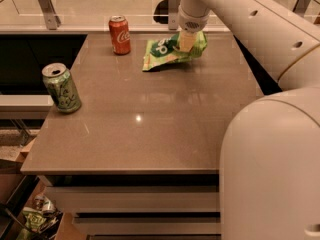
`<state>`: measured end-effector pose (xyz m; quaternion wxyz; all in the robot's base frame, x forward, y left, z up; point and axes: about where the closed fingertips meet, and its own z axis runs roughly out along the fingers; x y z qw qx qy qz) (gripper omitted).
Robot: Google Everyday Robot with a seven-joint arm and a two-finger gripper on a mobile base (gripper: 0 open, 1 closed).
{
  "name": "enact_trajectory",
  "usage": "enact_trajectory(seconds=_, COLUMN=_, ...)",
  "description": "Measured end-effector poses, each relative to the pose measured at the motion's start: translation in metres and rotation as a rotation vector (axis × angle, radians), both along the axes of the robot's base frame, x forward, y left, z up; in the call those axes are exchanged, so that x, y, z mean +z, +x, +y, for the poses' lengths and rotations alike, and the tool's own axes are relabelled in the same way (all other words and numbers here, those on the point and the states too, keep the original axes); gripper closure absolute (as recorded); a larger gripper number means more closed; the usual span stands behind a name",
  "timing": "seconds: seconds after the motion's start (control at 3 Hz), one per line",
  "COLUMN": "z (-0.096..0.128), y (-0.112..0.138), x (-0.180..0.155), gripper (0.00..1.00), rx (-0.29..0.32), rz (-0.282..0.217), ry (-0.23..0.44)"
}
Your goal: Move green rice chip bag near coke can
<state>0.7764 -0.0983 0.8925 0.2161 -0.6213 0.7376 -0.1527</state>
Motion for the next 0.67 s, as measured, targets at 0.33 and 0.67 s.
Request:
enact_trajectory(seconds=0.33, z=0.0006, y=0.0005, x=-0.0031, gripper=0.0, rx=0.001, rz=0.004, ry=-0.001)
enact_trajectory(seconds=0.67, z=0.0006, y=0.0005, x=-0.0032, gripper=0.0, rx=0.001, rz=0.004, ry=-0.001)
